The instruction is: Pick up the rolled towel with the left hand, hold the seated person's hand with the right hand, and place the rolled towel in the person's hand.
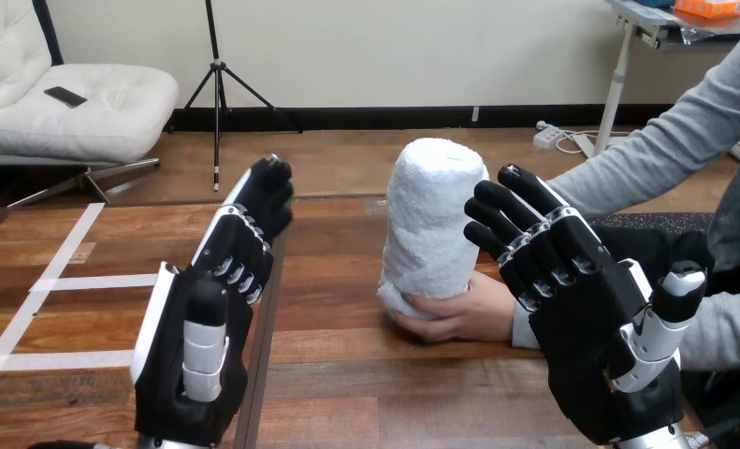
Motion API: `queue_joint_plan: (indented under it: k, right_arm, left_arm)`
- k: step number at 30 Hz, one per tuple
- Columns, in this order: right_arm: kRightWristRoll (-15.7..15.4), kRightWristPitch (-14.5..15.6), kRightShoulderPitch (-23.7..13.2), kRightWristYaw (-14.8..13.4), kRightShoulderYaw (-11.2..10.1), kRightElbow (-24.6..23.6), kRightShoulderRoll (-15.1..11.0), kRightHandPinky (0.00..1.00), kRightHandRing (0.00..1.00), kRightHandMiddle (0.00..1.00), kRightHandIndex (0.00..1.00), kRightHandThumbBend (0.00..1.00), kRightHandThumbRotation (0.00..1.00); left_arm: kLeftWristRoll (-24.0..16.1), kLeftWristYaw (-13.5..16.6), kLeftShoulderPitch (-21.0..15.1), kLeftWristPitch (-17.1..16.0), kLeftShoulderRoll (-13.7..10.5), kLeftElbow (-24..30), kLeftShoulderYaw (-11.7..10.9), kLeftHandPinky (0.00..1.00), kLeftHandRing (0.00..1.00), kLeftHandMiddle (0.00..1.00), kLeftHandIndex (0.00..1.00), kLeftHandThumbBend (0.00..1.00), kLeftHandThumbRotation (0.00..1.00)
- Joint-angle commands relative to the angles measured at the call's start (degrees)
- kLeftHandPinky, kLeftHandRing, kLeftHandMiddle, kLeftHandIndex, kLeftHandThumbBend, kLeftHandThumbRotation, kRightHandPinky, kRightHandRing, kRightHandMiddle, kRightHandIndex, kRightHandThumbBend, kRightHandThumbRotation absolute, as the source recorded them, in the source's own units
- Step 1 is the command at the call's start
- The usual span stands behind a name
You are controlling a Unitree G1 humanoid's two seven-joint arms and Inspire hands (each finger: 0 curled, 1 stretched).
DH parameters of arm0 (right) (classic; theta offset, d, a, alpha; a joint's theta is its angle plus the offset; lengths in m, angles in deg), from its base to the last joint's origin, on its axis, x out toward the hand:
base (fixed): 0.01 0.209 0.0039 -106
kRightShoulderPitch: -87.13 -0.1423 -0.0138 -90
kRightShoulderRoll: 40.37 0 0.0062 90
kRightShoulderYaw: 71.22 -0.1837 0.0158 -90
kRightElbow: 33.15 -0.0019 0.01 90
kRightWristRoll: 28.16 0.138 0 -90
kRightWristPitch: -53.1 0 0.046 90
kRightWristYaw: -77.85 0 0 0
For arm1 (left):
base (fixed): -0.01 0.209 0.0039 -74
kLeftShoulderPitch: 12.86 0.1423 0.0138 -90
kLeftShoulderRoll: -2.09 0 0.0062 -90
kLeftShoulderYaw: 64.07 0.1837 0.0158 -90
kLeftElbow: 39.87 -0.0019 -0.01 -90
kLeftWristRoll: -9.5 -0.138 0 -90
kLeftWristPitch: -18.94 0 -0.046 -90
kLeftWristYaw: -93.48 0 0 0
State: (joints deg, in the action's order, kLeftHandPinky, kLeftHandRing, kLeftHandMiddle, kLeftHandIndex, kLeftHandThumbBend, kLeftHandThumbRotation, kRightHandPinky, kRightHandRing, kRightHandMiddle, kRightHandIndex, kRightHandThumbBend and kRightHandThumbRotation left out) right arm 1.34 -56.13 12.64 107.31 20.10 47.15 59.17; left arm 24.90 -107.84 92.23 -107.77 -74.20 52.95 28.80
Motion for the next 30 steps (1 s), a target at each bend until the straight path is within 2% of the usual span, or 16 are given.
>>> queue_joint_plan:
  k: [1,7,14,30]
  right_arm:
    - [-0.22,-0.97,-1.94,0.23,-0.67,-1.32,0.89,0.91,0.89,0.86,0.86,0.99,1.00]
    - [-0.14,-0.73,-1.99,0.49,-0.69,-1.23,0.76,0.94,0.90,0.87,0.87,0.99,1.00]
    - [-0.20,-0.26,-1.92,0.34,-0.58,-1.50,0.64,0.98,0.91,0.87,0.88,1.00,1.00]
    - [-0.23,-0.26,-1.89,1.02,-0.34,-1.49,0.33,0.99,0.89,0.87,0.88,0.98,1.00]
  left_arm:
    - [1.59,-1.45,-1.87,-2.42,0.34,-0.49,0.38,1.00,0.98,0.96,0.93,0.91,0.94]
    - [1.72,-1.90,-2.00,-3.41,0.66,-1.09,0.20,1.00,0.98,0.96,0.93,0.92,0.92]
    - [2.47,-2.58,-1.81,-3.10,0.40,-1.05,0.39,0.99,0.98,0.96,0.93,0.92,0.92]
    - [1.77,-1.85,-1.35,-2.42,0.27,0.03,0.29,1.00,0.98,0.96,0.93,0.89,0.93]
